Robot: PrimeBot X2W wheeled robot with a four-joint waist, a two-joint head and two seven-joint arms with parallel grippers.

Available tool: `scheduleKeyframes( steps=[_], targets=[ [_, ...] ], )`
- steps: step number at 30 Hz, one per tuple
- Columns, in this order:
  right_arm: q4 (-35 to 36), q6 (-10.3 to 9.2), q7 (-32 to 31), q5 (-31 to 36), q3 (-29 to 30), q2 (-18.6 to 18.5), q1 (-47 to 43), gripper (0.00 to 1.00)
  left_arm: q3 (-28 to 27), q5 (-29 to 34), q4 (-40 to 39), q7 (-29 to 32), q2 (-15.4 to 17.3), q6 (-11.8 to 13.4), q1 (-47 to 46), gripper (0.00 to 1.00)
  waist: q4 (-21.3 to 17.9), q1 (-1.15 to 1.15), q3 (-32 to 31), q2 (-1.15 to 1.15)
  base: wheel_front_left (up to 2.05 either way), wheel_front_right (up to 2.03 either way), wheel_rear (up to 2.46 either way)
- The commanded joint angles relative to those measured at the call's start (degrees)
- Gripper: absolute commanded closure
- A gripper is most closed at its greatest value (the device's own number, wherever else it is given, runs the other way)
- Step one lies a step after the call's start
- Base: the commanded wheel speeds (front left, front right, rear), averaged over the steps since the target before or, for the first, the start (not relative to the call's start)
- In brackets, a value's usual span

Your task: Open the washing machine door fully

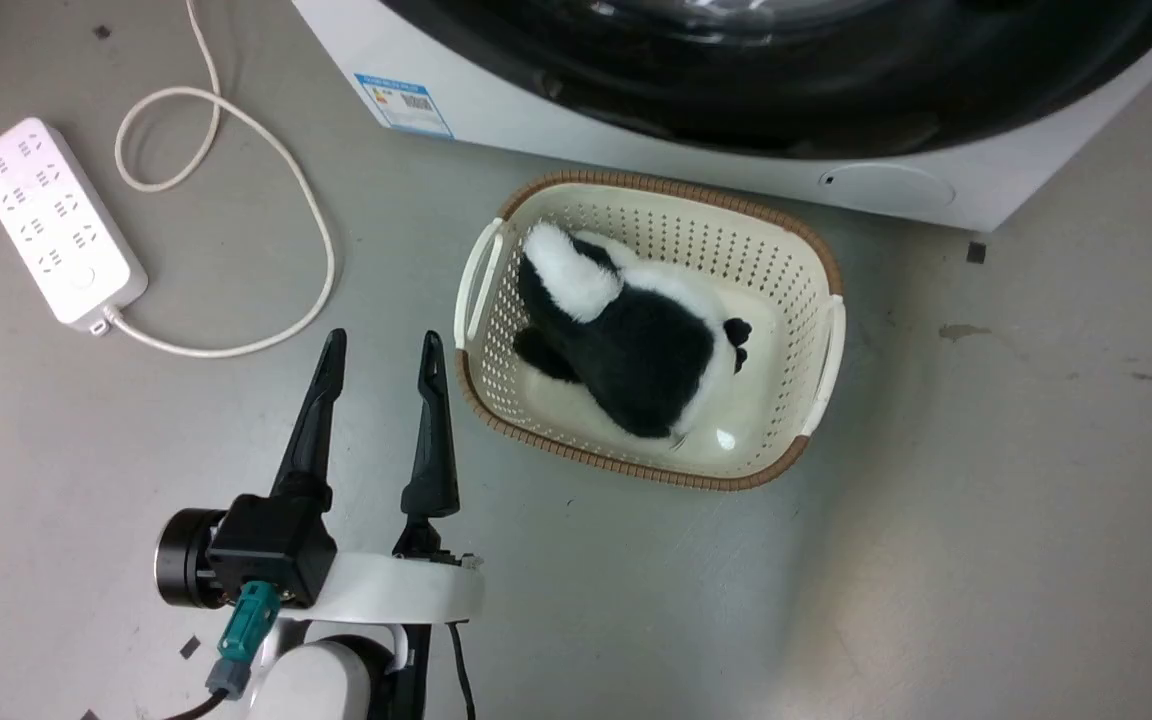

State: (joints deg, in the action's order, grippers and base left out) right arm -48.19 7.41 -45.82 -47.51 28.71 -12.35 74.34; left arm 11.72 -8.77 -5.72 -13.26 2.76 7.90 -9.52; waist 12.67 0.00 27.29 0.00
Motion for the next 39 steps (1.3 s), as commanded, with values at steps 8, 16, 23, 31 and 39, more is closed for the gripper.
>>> scheduleKeyframes(
  steps=[8, 16, 23, 31, 39],
  targets=[
    [0.3, 0.08, -8.1, -5.1, 3.0, 4.9, -8.3, 1.00, 0.1, -0.1, 1.3, -1.6, 0.1, -0.6, 1.1, 0.00, -1.4, 0.00, -6.6, 0.00, 0.00, 0.00, 0.00],
    [5.8, 0.08, -14.0, -6.6, 0.7, 9.0, -19.5, 1.00, -0.5, 0.1, 2.4, -1.7, 0.1, -1.5, 3.8, 0.00, -2.6, 0.00, -12.4, 0.00, 0.00, 0.00, 0.00],
    [6.8, 0.08, -16.1, -13.3, -5.7, 9.4, -25.9, 1.00, 0.1, 0.3, 3.5, -1.7, 0.1, -2.2, 6.9, 0.00, -3.0, 0.00, -15.4, 0.00, 0.00, 0.00, 0.00],
    [8.8, 0.08, -12.4, -28.4, -22.6, 9.5, -33.7, 1.00, 1.4, 0.6, 4.2, -1.7, 0.1, -3.1, 9.8, 0.00, -1.8, 0.00, -17.7, 0.00, 0.00, 0.00, 0.00],
    [13.3, 0.08, -5.6, -38.7, -39.2, 9.5, -41.3, 1.00, 2.0, 0.8, 4.9, -1.7, 0.1, -3.7, 12.1, 0.00, -0.7, 0.00, -19.8, 0.00, 0.00, 0.00, 0.00]
  ],
)
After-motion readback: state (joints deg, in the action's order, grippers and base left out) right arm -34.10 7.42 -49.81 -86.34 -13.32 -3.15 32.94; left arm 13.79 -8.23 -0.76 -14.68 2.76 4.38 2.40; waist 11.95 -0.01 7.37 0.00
